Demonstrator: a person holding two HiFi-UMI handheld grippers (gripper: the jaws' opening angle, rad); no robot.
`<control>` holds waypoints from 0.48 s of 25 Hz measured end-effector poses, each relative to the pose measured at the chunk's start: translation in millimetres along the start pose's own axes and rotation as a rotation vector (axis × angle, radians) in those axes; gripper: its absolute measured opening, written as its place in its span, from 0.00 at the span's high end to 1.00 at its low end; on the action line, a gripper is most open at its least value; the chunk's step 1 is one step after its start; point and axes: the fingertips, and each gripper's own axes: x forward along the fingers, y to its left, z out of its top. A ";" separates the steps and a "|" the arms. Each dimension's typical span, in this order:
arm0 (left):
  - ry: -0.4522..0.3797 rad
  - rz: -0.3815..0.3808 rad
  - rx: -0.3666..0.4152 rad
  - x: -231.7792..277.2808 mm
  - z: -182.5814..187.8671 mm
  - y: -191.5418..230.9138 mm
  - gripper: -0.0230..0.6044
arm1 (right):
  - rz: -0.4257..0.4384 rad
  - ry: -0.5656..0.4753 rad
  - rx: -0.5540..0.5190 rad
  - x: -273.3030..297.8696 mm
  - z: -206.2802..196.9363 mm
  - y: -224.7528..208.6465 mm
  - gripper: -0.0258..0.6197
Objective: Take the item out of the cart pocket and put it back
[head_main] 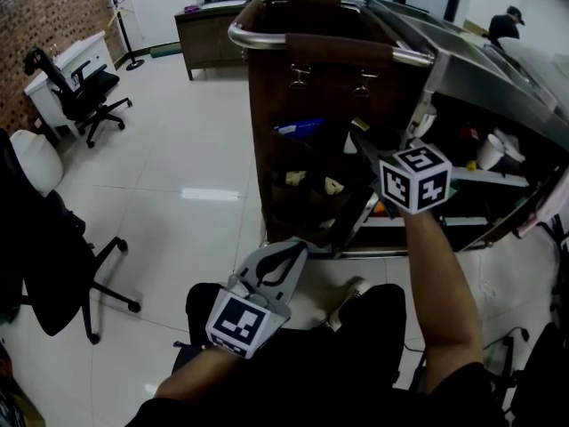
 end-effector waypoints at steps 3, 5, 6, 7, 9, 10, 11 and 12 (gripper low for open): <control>-0.001 -0.001 0.002 0.0 0.7 0.2 0.96 | -0.019 -0.012 -0.019 -3.3 1.8 -1.4 0.75; 0.001 -0.001 0.001 -0.6 0.2 0.1 0.96 | -0.020 -0.042 -0.018 -10.1 9.5 -0.5 0.72; 0.002 -0.002 0.001 -0.8 -0.1 -0.1 0.96 | -0.022 -0.063 -0.015 -14.9 15.9 -0.2 0.72; 0.002 -0.002 0.000 -0.9 0.0 -0.3 0.96 | -0.026 -0.086 -0.013 -20.5 23.5 0.2 0.72; -0.002 -0.001 -0.001 -1.1 1.0 -0.7 0.96 | -0.027 -0.134 -0.010 -33.3 40.0 3.4 0.72; -0.004 0.000 -0.002 -1.1 1.2 -0.9 0.96 | -0.019 -0.158 -0.006 -40.4 47.1 7.2 0.73; -0.004 0.000 -0.001 -1.1 1.1 -1.0 0.96 | -0.005 -0.182 0.000 -48.1 52.8 12.6 0.73; -0.003 0.000 0.000 -1.2 0.9 -1.2 0.96 | 0.010 -0.203 0.008 -56.6 56.9 19.1 0.78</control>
